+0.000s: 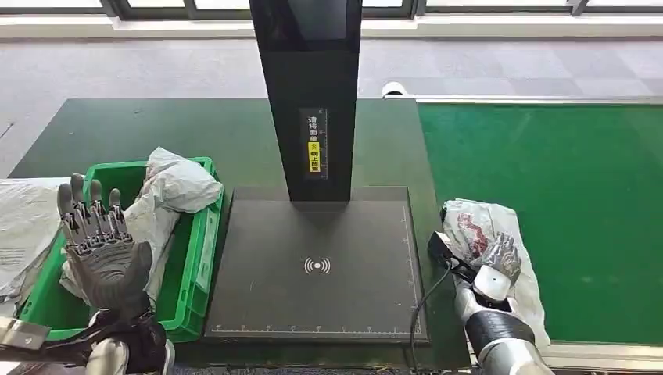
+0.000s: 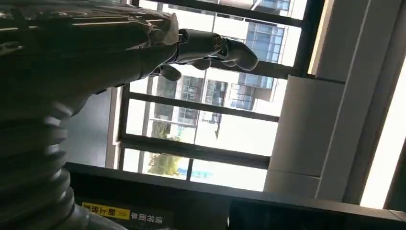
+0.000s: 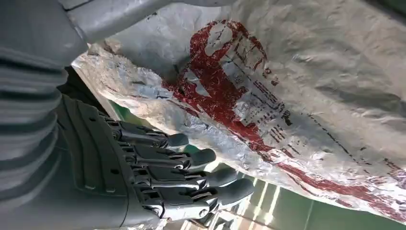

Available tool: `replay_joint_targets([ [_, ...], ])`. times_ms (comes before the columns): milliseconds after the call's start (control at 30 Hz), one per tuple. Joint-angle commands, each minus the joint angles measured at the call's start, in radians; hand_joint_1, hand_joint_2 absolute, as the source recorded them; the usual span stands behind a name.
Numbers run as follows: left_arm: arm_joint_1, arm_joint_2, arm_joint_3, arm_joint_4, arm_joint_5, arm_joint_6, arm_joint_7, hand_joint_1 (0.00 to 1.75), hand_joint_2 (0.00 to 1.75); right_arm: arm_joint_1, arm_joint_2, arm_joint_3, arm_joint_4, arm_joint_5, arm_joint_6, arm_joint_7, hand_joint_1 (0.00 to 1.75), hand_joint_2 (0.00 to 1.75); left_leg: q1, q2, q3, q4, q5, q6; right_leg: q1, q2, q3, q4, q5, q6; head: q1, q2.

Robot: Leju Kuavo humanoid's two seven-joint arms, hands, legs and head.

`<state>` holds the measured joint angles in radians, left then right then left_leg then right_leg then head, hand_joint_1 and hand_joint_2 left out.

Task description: Moved the parcel from conveyor to table for the left to box.

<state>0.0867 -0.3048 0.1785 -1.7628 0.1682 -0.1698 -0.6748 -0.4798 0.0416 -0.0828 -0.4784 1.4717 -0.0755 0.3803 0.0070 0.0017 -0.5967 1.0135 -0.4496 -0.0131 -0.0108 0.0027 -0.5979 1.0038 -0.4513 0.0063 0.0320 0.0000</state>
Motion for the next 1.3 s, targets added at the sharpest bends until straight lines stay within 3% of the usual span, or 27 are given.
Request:
replay_joint_targets([
  [33,-0.051,-0.029,-0.001,0.081,-0.018,0.014,0.004,0.0,1.75,-0.004,-0.032,-0.069,0.1,-0.021,0.046,-0.013,0.0,1.75,0.0,-0.005,0.002,-0.002,0.001,0.001,0.0,-0.005,0.004,-0.002,0.0,0.0,0.0,0.0],
  [833,-0.051,-0.029,-0.001,0.081,-0.018,0.014,0.004,0.0,1.75,-0.004,-0.032,-0.069,0.1,-0.021,0.046,-0.013,0.0,1.75,0.0,-0.005,0.006,-0.001,0.001,0.001,0.0,-0.005,0.009,-0.003,0.0,0.0,0.0,0.0],
  [867,-0.051,-0.028,0.006,0.079,-0.02,0.022,-0.004,0.0,1.75,-0.006,-0.029,-0.056,0.084,-0.01,0.002,-0.03,1.75,1.75,0.0,-0.006,0.006,-0.002,0.001,0.001,0.0,-0.006,0.01,-0.003,0.0,0.0,0.0,0.0],
  [1133,-0.044,-0.024,0.013,0.07,-0.019,0.023,-0.006,0.0,1.75,-0.023,-0.023,-0.048,0.074,-0.001,-0.01,-0.032,1.75,1.75,0.0,-0.003,0.006,-0.001,0.001,0.001,0.0,-0.004,0.008,-0.002,0.0,0.0,0.0,0.0],
  [1167,-0.032,-0.03,0.021,0.051,-0.015,0.04,-0.014,0.0,1.75,-0.012,-0.008,-0.068,0.009,-0.011,-0.261,-0.047,1.75,1.75,0.0,-0.003,0.006,0.0,0.0,0.001,0.0,-0.003,0.008,-0.002,0.0,0.0,0.0,0.0],
  [1300,-0.012,-0.029,0.027,0.028,-0.011,0.029,-0.01,0.0,1.75,0.006,0.007,-0.08,-0.138,0.003,-0.16,-0.022,1.75,1.75,-0.001,0.0,0.004,0.0,0.0,0.001,-0.001,-0.001,0.005,0.0,0.0,0.0,0.0,0.0],
])
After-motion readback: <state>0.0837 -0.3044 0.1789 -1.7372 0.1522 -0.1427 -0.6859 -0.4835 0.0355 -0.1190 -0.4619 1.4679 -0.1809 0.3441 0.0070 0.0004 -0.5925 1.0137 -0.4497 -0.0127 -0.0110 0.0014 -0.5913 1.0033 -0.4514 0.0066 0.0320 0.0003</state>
